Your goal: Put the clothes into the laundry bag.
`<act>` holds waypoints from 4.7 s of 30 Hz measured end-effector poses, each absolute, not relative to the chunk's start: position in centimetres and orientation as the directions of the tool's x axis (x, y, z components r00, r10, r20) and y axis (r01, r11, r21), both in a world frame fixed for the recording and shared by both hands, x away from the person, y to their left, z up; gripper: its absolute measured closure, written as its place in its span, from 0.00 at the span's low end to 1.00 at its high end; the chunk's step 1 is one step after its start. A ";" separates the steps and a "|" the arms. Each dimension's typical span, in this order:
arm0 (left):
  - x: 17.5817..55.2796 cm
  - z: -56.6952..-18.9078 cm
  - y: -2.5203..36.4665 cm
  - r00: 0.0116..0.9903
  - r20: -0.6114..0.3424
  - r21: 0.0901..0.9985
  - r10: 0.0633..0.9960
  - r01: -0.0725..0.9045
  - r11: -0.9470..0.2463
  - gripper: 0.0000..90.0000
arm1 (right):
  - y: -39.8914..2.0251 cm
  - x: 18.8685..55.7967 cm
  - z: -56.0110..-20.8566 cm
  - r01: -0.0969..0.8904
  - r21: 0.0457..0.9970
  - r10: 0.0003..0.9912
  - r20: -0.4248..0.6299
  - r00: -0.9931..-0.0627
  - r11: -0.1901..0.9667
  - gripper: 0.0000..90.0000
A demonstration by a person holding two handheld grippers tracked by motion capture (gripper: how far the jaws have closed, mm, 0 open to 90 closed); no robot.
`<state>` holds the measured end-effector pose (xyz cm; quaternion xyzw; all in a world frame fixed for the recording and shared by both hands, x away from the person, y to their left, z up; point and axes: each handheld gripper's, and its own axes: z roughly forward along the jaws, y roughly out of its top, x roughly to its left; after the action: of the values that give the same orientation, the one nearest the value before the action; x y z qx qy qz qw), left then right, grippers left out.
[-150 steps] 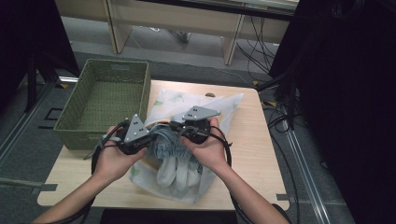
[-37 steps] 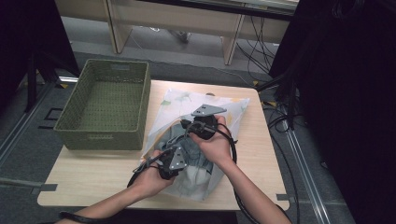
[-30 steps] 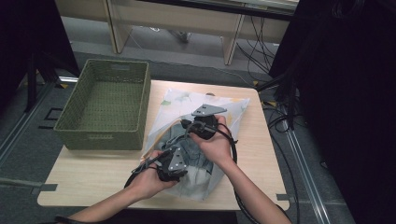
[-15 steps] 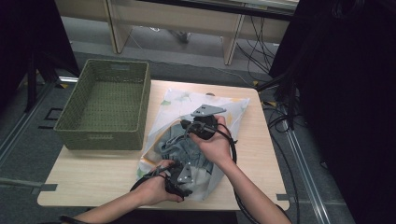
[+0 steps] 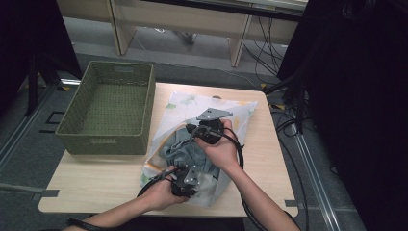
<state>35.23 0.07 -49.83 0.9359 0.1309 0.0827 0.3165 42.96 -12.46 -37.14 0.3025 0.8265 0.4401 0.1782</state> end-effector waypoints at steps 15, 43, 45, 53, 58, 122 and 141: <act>35.2 -45.7 1.6 0.907 0.081 0.736 0.414 0.225 -0.639 0.99 | -12.5 42.8 -36.9 0.343 0.838 0.655 -0.024 -0.755 0.425 1.00; 39.8 -37.0 5.6 0.746 0.183 0.881 0.640 0.165 -0.444 0.99 | -11.9 41.6 -33.3 0.265 0.897 0.643 -0.027 -0.766 0.354 1.00; 40.4 -37.1 5.6 0.734 0.196 0.876 0.650 0.167 -0.453 0.99 | -11.9 41.7 -32.9 0.263 0.902 0.648 -0.024 -0.761 0.343 1.00; 42.3 -40.3 4.2 0.713 0.247 0.848 0.657 0.169 -0.503 0.99 | -12.6 42.8 -33.3 0.286 0.901 0.679 -0.014 -0.734 0.327 1.00; 43.0 -42.8 2.9 0.726 0.293 0.805 0.622 0.164 -0.570 0.99 | -13.3 43.3 -34.1 0.312 0.891 0.703 -0.010 -0.711 0.329 1.00; 42.7 -47.6 3.4 0.761 0.292 0.727 0.580 0.218 -0.651 0.98 | -13.6 43.4 -35.8 0.346 0.859 0.690 -0.010 -0.724 0.376 1.00; 41.4 -35.8 5.3 0.657 0.304 0.909 0.690 0.017 -0.416 0.99 | -12.8 41.1 -31.8 0.251 0.927 0.662 0.004 -0.750 0.280 1.00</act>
<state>41.36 5.27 -35.85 0.7678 0.2302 0.3442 0.4889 41.12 -12.79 -31.80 0.2944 0.7755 0.5230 0.1962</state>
